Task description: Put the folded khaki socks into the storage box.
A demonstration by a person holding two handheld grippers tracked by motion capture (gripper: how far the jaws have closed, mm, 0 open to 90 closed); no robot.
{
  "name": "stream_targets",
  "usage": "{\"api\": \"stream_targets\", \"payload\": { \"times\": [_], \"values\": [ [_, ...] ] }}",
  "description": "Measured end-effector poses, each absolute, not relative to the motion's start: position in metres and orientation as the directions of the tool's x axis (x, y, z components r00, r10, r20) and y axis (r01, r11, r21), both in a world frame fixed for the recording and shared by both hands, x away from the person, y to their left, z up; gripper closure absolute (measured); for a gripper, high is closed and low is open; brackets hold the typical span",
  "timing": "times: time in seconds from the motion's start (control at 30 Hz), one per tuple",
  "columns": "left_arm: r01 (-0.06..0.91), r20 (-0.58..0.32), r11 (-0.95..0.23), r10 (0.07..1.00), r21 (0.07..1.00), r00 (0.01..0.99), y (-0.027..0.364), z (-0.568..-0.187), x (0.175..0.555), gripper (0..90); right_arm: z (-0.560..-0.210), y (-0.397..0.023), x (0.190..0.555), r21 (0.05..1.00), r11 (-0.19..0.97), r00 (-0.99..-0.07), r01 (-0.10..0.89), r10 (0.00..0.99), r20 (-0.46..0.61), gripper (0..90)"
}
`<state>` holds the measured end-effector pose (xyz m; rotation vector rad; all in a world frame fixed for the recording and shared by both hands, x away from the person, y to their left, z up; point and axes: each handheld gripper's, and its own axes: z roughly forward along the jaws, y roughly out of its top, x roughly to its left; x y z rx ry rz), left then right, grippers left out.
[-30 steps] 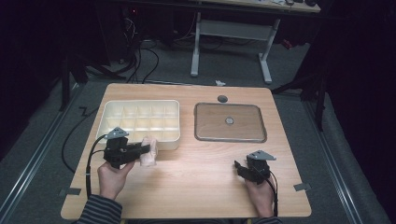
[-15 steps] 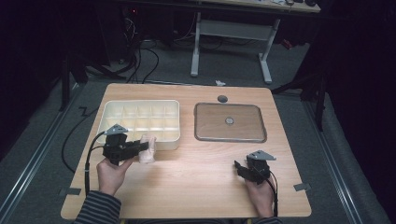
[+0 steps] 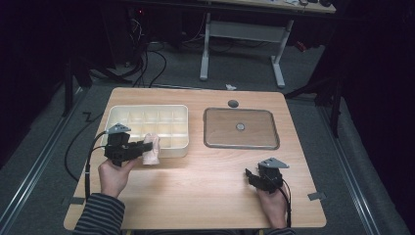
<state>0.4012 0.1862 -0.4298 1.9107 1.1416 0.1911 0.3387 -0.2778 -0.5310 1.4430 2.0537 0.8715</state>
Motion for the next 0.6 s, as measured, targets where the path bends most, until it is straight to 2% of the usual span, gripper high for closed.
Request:
{"api": "stream_targets", "payload": {
  "times": [0.3, 0.6],
  "values": [
    [0.643, -0.267, -0.210, 0.783, 0.737, 0.562, 0.192, -0.424, 0.410, 74.0, -0.531, -0.278, 0.339, 0.731, 0.237, -0.324, 0.640, 0.946, -0.023, 41.6],
    [0.650, -0.315, -0.163, 0.771, 0.743, 0.554, 0.194, -0.424, 0.421, 74.1, -0.531, -0.278, 0.339, 0.731, 0.237, -0.325, 0.640, 0.946, -0.023, 41.6]
  ]
}}
